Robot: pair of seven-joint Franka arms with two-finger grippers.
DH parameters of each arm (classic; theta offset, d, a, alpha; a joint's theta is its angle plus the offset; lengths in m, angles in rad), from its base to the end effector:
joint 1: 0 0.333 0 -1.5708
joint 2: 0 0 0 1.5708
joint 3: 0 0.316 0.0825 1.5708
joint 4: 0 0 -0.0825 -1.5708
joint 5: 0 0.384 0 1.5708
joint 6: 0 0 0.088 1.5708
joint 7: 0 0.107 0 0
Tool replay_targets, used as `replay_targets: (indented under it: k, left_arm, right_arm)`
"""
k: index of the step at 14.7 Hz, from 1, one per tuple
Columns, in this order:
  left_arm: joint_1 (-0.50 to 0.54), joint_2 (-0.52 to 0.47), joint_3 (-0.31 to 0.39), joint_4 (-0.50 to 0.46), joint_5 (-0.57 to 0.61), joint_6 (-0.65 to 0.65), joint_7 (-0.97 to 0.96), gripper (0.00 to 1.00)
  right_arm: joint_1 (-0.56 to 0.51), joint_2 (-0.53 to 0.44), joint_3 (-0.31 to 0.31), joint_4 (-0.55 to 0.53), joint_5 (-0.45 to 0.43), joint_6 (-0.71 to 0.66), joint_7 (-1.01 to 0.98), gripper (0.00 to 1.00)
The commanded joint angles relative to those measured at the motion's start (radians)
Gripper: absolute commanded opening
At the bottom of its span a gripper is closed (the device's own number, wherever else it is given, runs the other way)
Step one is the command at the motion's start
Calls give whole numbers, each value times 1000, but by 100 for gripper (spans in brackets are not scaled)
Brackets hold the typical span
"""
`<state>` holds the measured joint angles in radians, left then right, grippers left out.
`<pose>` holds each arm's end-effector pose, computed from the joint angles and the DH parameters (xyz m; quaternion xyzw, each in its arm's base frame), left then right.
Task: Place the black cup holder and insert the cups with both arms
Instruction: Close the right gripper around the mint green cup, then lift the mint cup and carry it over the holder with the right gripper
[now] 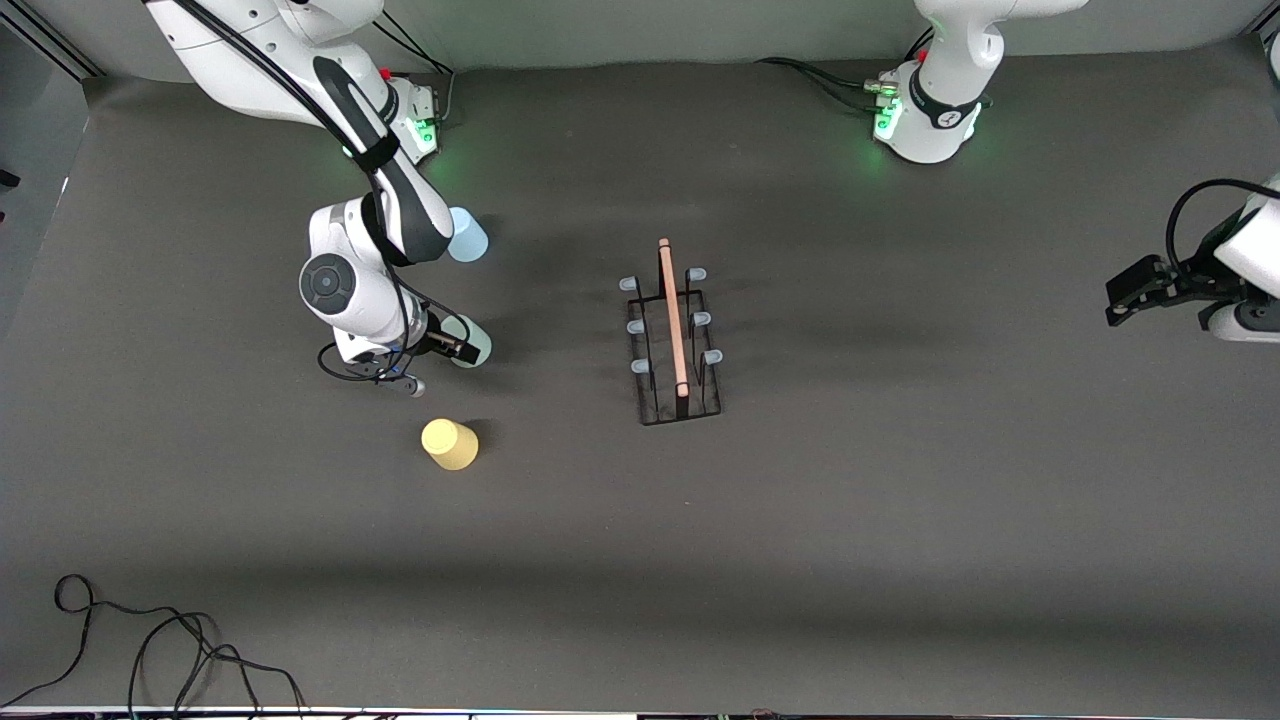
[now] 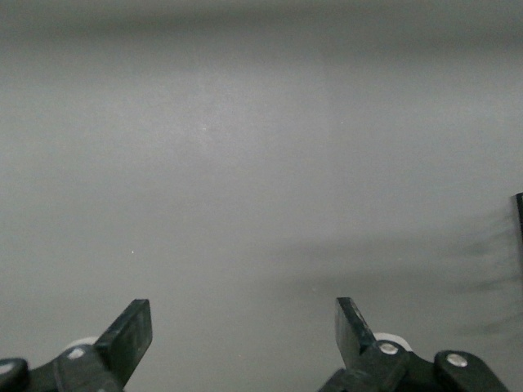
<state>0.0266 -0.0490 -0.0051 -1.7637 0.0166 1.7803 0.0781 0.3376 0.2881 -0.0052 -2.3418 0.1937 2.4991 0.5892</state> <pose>0.5535 0.0133 0.5783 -0.9990 0.0297 -0.0323 0.0099 0.4750 0.1626 0.2005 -0.9747 0.2075 0.0813 0.0177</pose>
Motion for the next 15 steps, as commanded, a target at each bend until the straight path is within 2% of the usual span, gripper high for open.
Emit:
replay_targets:
  k: [1,4,6,9,11,13,15]
  left_arm:
    - [-5,-9,-6,35,3,-39,-31,100]
    - [-7,-8,-6,36,3,-39,-26,100]
    - [-7,-6,-6,36,3,-39,-18,100]
    - [-5,-6,-6,39,3,-39,-3,100]
    - [-7,-5,-6,39,3,-39,-3,100]
    - [-5,-5,-6,43,2,-47,-3,100]
    - [-5,-3,-6,43,2,-50,-4,100]
  right_arm:
    - [44,-32,-6,1,38,-31,0,100]
    - [44,-32,-6,2,41,-31,0,98]
    - [46,-30,-6,2,40,-29,-2,70]
    - [46,-38,-7,5,41,-32,-5,22]
    - [46,-63,-7,7,41,-32,-6,5]
    - [46,-105,-7,31,41,-86,1,0]
    - [47,-144,-7,108,41,-231,41,0]
